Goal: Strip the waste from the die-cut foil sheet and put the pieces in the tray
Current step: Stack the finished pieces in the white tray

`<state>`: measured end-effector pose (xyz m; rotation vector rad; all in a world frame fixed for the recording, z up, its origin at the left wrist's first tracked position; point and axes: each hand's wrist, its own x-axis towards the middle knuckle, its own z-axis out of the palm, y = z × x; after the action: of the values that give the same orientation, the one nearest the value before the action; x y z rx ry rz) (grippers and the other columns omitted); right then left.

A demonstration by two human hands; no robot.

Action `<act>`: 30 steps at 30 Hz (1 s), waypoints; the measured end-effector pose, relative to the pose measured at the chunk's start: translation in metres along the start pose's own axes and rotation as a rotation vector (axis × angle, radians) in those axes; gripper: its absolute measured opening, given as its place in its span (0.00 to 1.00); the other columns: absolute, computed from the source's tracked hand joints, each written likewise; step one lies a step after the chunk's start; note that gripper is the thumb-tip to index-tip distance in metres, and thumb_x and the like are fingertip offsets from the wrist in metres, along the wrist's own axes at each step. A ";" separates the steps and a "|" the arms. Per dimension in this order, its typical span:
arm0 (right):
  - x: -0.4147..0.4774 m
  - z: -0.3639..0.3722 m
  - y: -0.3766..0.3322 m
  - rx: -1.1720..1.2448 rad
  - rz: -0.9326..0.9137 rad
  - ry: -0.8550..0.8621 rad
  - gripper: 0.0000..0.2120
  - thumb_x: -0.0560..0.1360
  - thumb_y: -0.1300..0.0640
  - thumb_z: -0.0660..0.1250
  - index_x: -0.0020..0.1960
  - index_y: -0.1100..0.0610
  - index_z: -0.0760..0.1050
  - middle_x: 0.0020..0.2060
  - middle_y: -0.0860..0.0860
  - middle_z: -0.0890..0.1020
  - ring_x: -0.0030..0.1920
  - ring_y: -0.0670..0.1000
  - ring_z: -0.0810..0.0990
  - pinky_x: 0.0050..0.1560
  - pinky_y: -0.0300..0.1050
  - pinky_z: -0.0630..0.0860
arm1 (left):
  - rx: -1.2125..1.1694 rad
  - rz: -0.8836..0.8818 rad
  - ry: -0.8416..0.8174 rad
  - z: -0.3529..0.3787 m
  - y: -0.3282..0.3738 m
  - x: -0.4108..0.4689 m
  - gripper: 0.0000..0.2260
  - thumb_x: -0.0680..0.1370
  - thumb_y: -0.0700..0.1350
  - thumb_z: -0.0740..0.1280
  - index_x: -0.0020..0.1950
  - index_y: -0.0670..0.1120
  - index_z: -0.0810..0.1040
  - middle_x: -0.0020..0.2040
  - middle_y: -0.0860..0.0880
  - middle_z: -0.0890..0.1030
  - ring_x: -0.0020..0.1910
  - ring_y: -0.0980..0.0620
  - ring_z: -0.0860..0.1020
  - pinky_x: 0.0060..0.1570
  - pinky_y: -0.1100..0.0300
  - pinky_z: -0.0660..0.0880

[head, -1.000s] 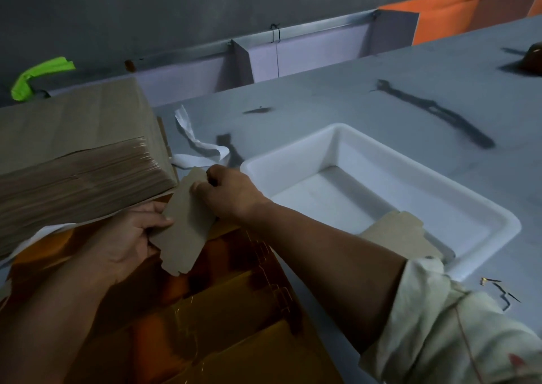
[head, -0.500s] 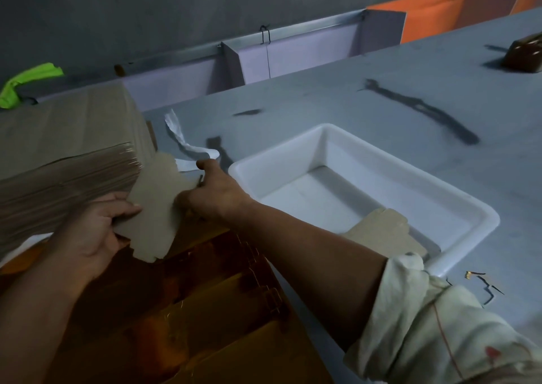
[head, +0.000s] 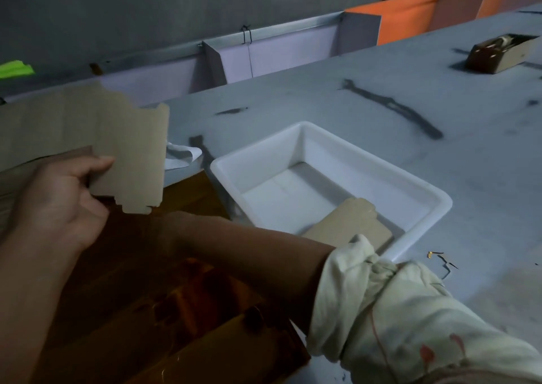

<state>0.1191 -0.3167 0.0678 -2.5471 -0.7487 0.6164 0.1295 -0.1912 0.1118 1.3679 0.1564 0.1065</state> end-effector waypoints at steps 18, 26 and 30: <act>-0.044 -0.031 0.024 -0.057 0.112 0.497 0.07 0.80 0.58 0.61 0.49 0.59 0.77 0.38 0.51 0.75 0.41 0.50 0.73 0.41 0.44 0.69 | -0.121 -0.158 0.024 0.009 -0.001 -0.027 0.14 0.78 0.40 0.62 0.63 0.44 0.74 0.60 0.45 0.80 0.57 0.45 0.79 0.47 0.49 0.76; -0.045 0.000 0.013 -0.093 0.108 0.318 0.14 0.79 0.52 0.65 0.61 0.59 0.75 0.55 0.57 0.75 0.58 0.57 0.73 0.55 0.51 0.71 | -0.159 -0.134 -0.011 0.029 0.002 -0.030 0.08 0.79 0.39 0.61 0.55 0.45 0.77 0.52 0.48 0.82 0.52 0.49 0.80 0.49 0.54 0.77; -0.041 0.013 0.011 -0.163 0.172 0.346 0.20 0.77 0.51 0.67 0.67 0.56 0.72 0.63 0.58 0.72 0.63 0.59 0.67 0.63 0.57 0.66 | -0.139 -0.133 -0.064 0.042 -0.002 -0.032 0.07 0.78 0.39 0.61 0.53 0.44 0.78 0.46 0.48 0.82 0.47 0.50 0.80 0.49 0.54 0.76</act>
<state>0.0857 -0.3457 0.0644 -2.7841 -0.4785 0.1583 0.1054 -0.2376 0.1198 1.2174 0.1823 -0.0374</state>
